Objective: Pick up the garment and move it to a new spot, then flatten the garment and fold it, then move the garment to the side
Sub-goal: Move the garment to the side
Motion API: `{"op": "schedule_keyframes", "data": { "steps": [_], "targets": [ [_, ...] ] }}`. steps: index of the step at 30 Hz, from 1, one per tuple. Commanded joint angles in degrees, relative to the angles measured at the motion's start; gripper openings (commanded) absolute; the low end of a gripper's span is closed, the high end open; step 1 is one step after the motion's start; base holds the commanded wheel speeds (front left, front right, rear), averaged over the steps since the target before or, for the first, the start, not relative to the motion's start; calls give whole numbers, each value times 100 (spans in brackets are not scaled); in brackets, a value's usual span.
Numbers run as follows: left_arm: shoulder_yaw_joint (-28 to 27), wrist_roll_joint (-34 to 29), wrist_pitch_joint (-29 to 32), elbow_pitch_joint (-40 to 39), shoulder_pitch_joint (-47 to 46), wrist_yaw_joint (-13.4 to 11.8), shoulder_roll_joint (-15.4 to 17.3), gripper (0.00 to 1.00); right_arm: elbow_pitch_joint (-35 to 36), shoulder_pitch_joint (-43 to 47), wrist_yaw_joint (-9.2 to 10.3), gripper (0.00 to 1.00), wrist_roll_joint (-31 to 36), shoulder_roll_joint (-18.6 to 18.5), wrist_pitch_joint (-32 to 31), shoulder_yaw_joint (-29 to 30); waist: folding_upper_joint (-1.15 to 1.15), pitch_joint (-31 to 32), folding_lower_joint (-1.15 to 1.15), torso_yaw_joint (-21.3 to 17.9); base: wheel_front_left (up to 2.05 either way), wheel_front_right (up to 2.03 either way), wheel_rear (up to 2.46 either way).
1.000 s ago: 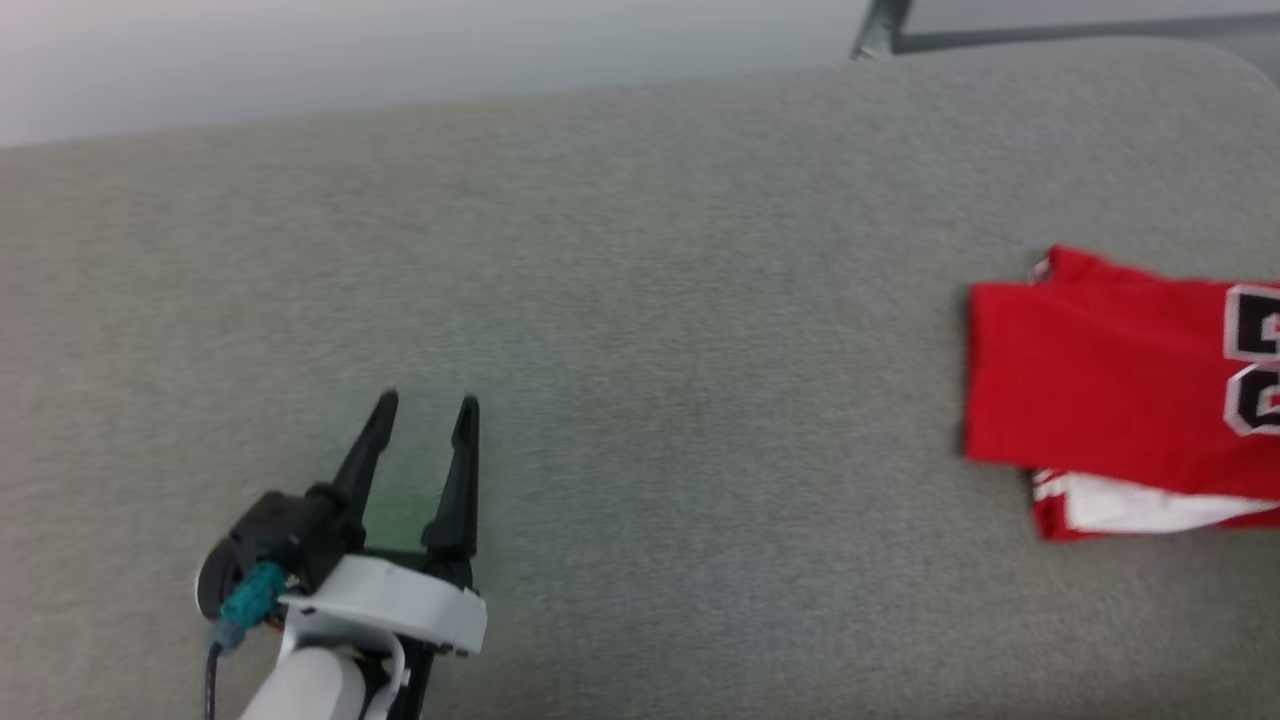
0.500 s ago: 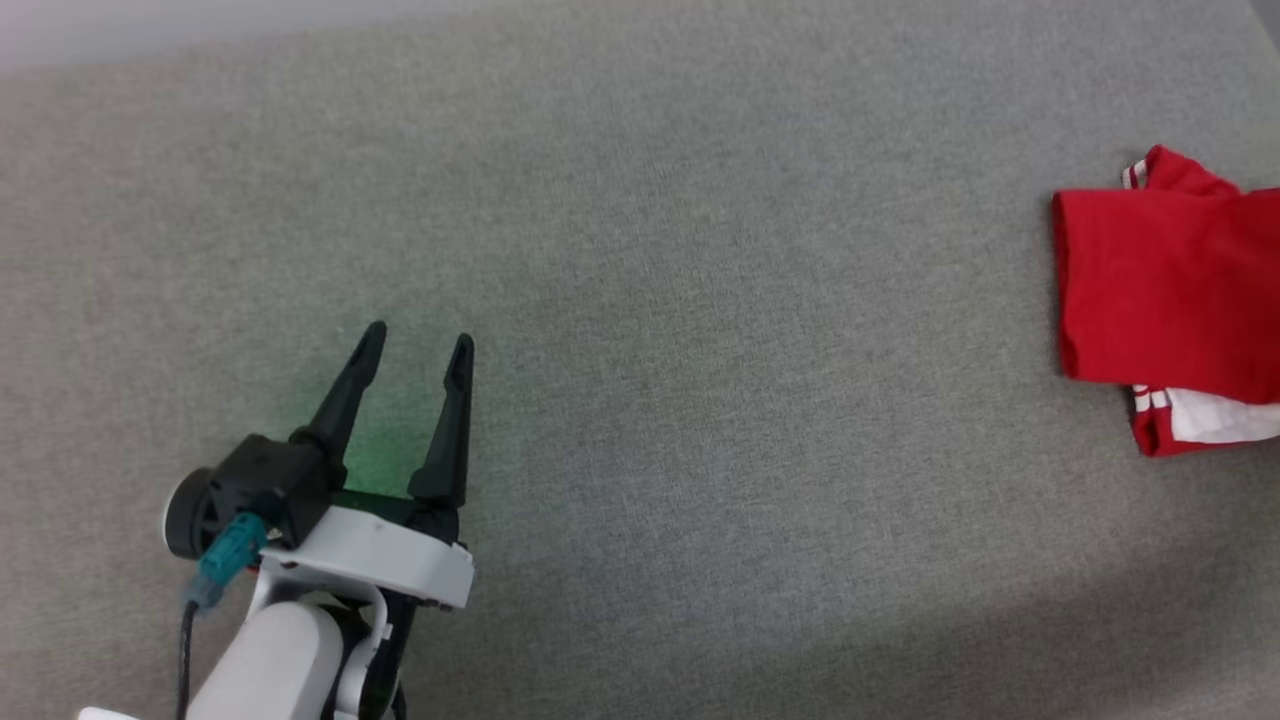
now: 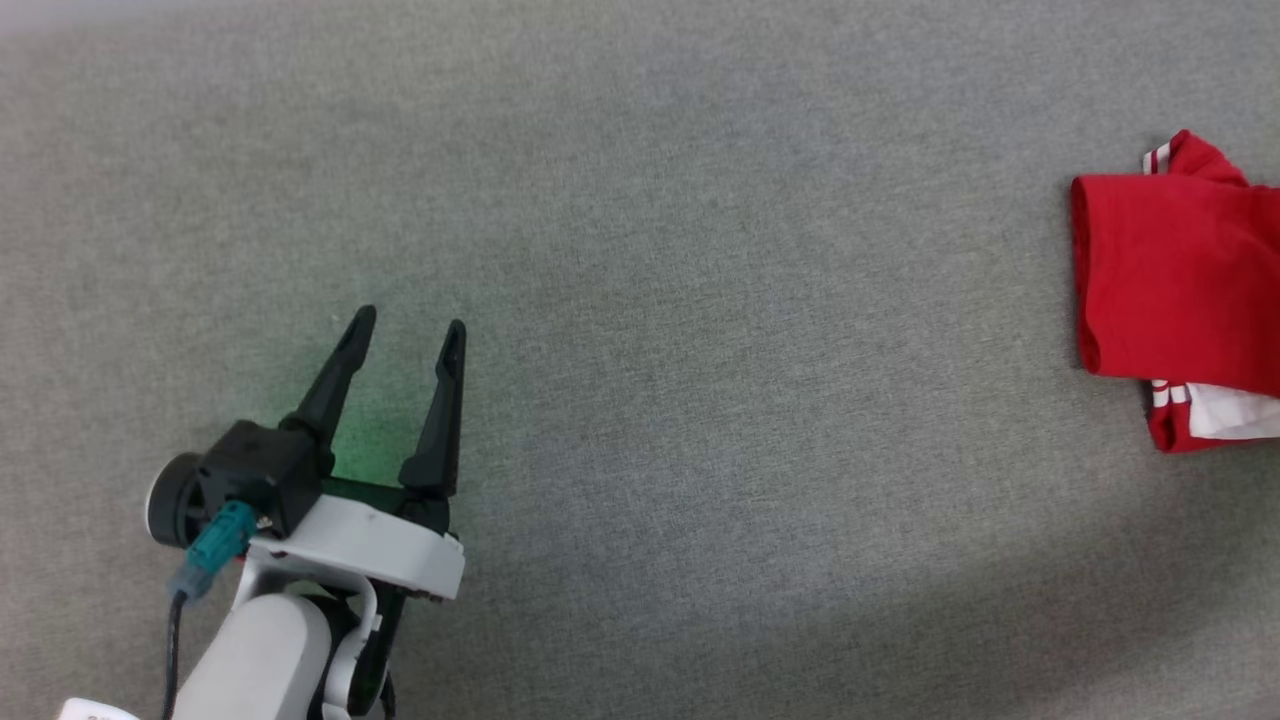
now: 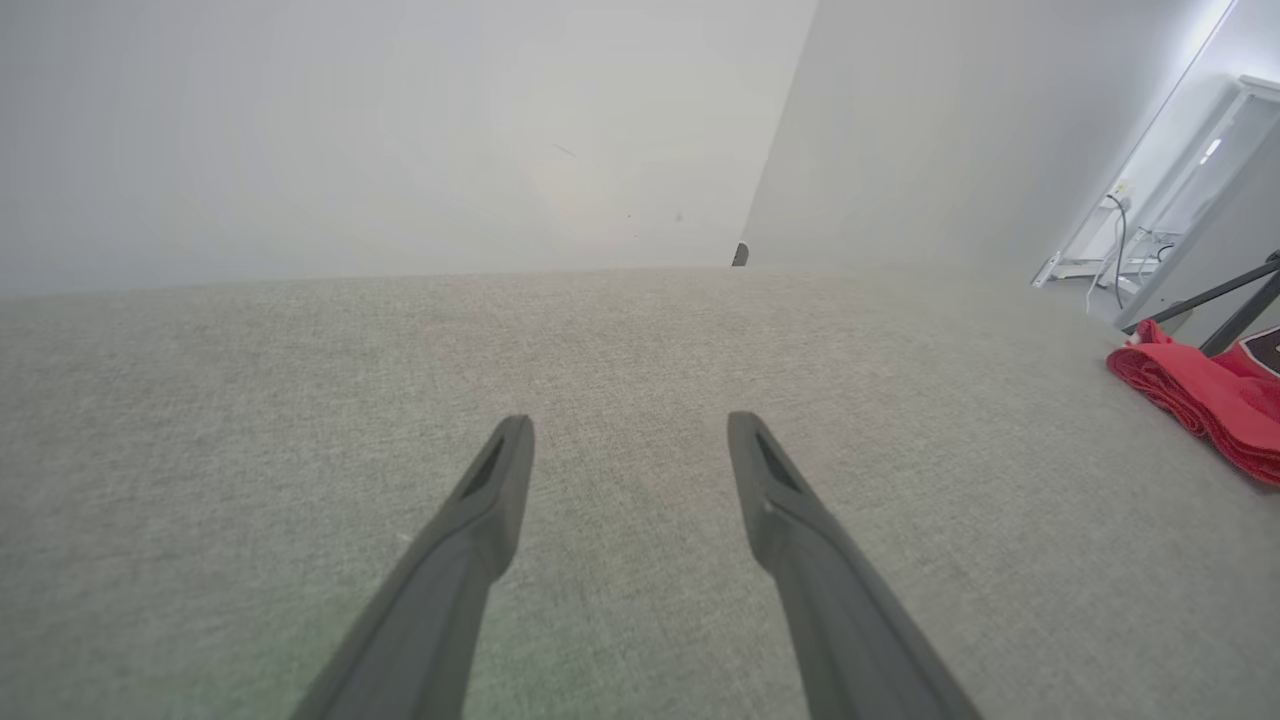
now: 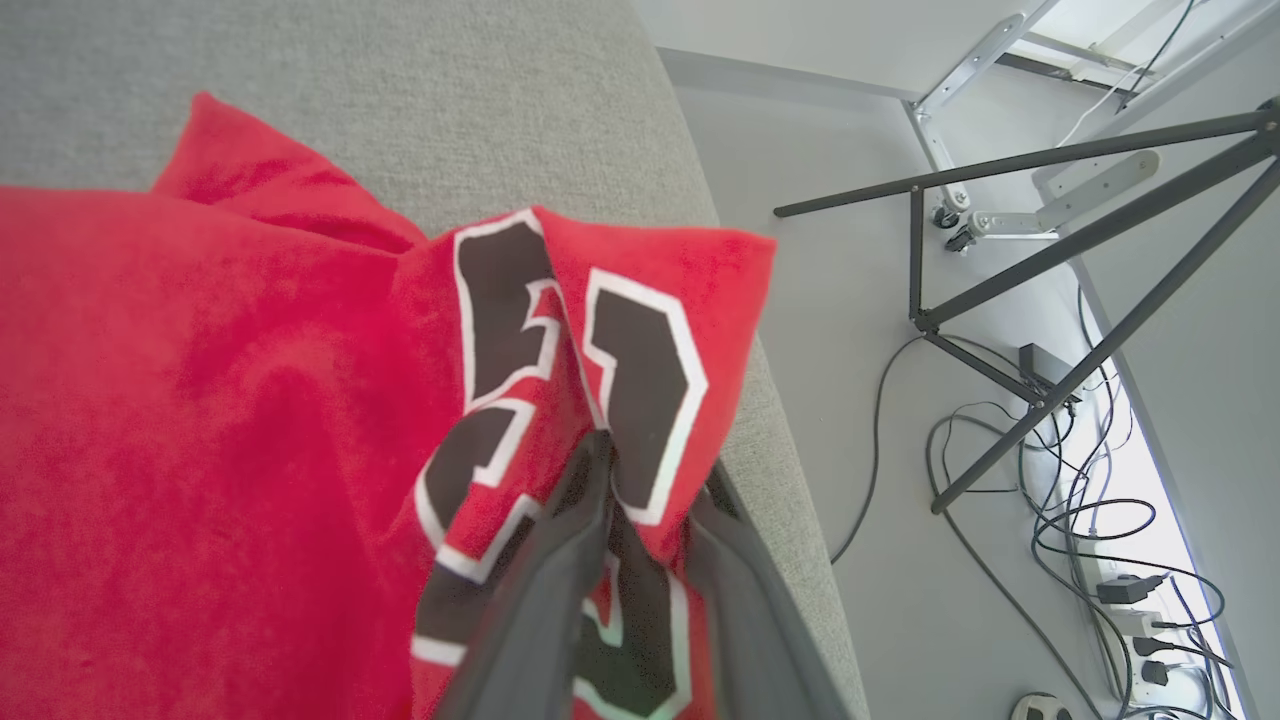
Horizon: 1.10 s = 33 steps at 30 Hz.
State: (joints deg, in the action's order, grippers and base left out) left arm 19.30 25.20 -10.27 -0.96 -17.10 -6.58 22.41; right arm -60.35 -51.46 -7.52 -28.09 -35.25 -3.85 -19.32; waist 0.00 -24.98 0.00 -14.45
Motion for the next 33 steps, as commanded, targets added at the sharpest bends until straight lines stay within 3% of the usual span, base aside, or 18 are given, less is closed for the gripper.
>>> {"op": "schedule_keyframes", "data": {
  "steps": [1, 8, 18, 22, 33],
  "targets": [
    [6, 13, -9, 1, 37, -12, 4, 100, -67, -81, 7, 100, -7, 32, 72, 1, 0, 76, 0, 1, 0, 0, 0],
    [30, 158, -182, 186, 224, 74, -108, 100, -254, -81, 7, 100, -98, 12, 294, -135, 0, 643, 0, 81, 0, 0, 0],
    [-251, 396, -425, 633, 688, 120, -157, 100, 264, 448, 7, 100, -516, 101, 357, -596, 0, 1669, 0, 483, 0, 0, 0],
    [-351, 451, -442, 895, 891, 150, -96, 100, 547, 814, 7, 100, -691, 333, 477, -851, 0, 2016, 0, 659, 0, 0, 0],
    [-548, 447, -475, 1261, 1325, 101, 141, 100, 1072, 1852, 7, 100, -968, 861, 1176, -825, 0, 2641, 0, 1108, 0, 0, 0]
  ]
}}
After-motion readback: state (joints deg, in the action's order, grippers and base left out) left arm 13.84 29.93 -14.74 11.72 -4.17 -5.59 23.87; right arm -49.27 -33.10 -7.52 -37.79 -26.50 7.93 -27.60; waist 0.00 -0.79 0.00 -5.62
